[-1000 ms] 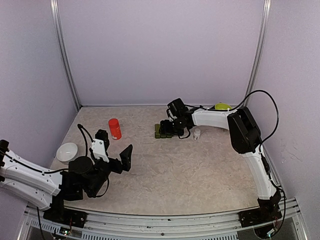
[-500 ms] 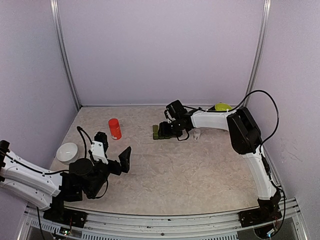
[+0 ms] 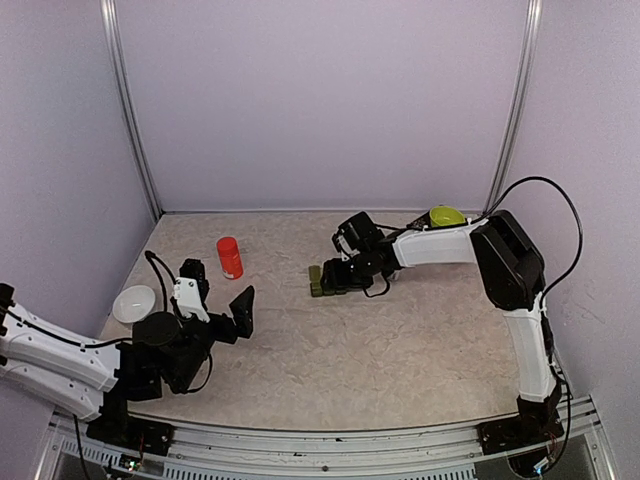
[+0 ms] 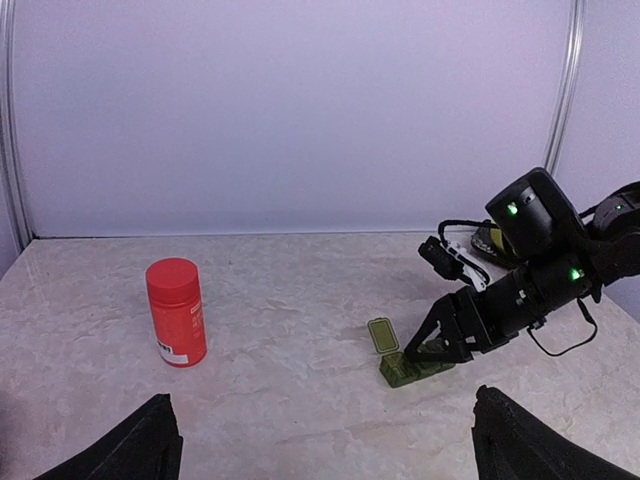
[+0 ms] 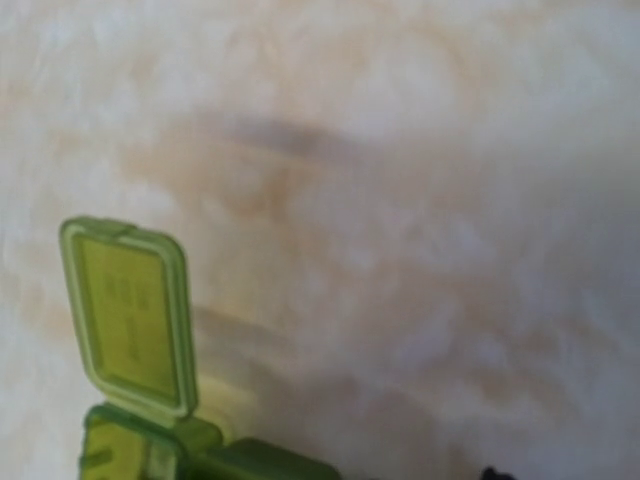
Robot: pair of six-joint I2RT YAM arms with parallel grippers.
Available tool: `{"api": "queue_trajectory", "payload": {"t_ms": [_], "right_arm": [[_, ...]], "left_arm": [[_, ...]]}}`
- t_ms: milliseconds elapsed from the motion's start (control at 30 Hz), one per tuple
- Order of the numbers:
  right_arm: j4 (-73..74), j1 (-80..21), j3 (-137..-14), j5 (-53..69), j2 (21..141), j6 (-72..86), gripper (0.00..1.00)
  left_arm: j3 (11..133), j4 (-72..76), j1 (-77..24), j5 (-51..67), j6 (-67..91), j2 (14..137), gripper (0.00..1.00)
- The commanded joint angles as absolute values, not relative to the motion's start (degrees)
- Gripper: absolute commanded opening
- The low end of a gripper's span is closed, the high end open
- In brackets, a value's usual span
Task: Sort the pills into containers
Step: Position the pill container at the center of the board.
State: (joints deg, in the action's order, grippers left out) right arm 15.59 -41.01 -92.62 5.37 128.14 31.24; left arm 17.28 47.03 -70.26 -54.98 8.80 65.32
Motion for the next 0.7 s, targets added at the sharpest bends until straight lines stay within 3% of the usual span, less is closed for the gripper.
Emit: {"api": "queue_trajectory", "payload": {"t_ms": [0, 300, 533, 667], "right_arm": [[17.38, -42.18, -88.50, 5.73, 125.51, 32.09, 0.69], [18.76, -42.28, -87.90, 7.26, 122.22, 32.21, 0.84], [19.24, -41.81, -86.82, 6.90, 116.65, 28.09, 1.00], [14.51, -40.93, -81.37, 8.99, 111.34, 24.44, 1.00]], "left_arm": [[17.74, 45.53, -68.39, -55.19, 9.70, 64.07, 0.99], [23.58, 38.23, -64.76, -56.66, 10.71, 65.07, 0.99], [33.78, 25.13, -55.97, -50.86, 12.64, 67.08, 0.99], [40.26, 19.79, -50.93, -47.94, 12.31, 70.81, 0.99]]}}
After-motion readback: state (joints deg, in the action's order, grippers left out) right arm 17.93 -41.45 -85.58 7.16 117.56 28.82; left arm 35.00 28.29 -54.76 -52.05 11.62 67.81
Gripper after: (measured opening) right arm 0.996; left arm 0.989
